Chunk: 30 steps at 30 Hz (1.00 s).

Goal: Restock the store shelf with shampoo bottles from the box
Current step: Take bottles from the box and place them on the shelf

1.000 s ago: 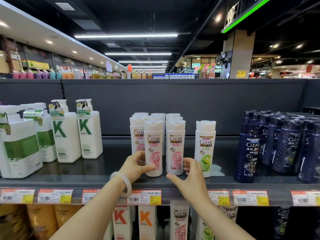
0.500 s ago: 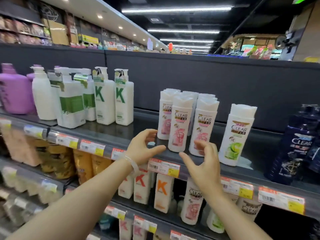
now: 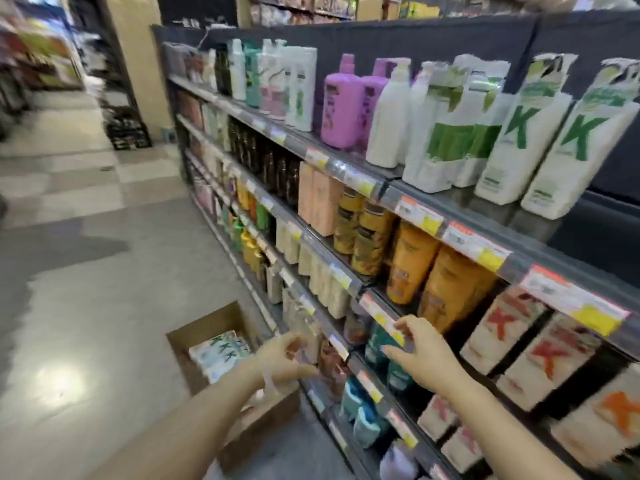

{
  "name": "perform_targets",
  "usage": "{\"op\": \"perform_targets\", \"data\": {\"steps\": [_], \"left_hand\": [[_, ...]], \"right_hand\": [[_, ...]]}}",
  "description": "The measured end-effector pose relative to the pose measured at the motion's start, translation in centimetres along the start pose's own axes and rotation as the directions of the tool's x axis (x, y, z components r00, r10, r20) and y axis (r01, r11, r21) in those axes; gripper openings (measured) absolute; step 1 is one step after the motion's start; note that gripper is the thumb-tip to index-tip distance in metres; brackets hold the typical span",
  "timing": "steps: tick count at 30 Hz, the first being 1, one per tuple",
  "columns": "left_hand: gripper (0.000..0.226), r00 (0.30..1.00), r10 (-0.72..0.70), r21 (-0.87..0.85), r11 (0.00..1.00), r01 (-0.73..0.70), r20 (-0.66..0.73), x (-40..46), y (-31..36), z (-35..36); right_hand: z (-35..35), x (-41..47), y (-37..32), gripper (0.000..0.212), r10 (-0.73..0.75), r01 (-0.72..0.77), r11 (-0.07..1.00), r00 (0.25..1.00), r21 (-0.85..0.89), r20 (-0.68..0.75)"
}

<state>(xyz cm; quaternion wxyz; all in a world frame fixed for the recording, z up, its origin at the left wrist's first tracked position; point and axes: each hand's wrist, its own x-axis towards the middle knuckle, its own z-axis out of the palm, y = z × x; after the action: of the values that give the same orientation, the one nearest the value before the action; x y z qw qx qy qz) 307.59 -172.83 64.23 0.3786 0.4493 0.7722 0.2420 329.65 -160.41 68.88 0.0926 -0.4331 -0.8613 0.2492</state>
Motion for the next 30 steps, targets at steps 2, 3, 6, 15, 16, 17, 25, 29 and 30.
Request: {"op": "perform_targets", "data": {"steps": [2, 3, 6, 15, 16, 17, 25, 29, 30], "left_hand": [[0.035, 0.996, -0.076, -0.044, 0.996, 0.074, -0.049, -0.2, -5.4, -3.3], [0.032, 0.99, -0.119, -0.078, 0.991, 0.113, -0.076, -0.2, -7.9, -5.0], [0.051, 0.966, -0.225, -0.072, 0.973, 0.218, -0.128, 1.0, -14.4, -9.9], [0.062, 0.953, -0.291, 0.297, 0.906, 0.303, -0.083, 9.6, -23.9, -18.3], [0.06, 0.954, -0.293, 0.382, 0.876, 0.293, -0.059, 11.2, -24.7, -18.5], [0.057, 0.955, -0.295, 0.467, 0.84, 0.278, -0.038, 12.9, -25.4, -18.5], [0.044, 0.9, -0.419, 0.701, 0.677, 0.222, 0.12, 27.3, -34.0, -16.8], [0.048, 0.862, -0.467, 0.721, 0.665, 0.194, 0.198, 33.3, -39.6, -14.6], [0.045, 0.853, -0.471, 0.726, 0.665, 0.176, 0.224, 34.7, -40.9, -13.8]], "right_hand": [[4.6, 2.8, -3.1, 0.044, 0.006, -0.003, 1.0, 0.994, -0.027, 0.107], [6.7, 4.2, -4.8, 0.044, 0.02, -0.016, 0.999, 0.987, -0.031, 0.157], [13.0, 8.5, -10.0, 0.044, 0.027, -0.018, 0.999, 0.958, -0.033, 0.284], [27.0, 19.5, -17.4, 0.045, 0.076, -0.033, 0.994, 0.886, -0.101, 0.457], [28.3, 20.8, -17.2, 0.045, 0.088, -0.026, 0.99, 0.882, -0.138, 0.464], [29.7, 22.3, -16.9, 0.045, 0.094, -0.014, 0.985, 0.876, -0.169, 0.474], [43.0, 33.2, -12.3, 0.054, 0.245, -0.089, 0.961, 0.712, -0.261, 0.658], [49.6, 35.9, -8.5, 0.068, 0.357, -0.224, 0.934, 0.617, -0.278, 0.701], [51.3, 36.2, -7.5, 0.062, 0.391, -0.272, 0.92, 0.592, -0.282, 0.705]]}}
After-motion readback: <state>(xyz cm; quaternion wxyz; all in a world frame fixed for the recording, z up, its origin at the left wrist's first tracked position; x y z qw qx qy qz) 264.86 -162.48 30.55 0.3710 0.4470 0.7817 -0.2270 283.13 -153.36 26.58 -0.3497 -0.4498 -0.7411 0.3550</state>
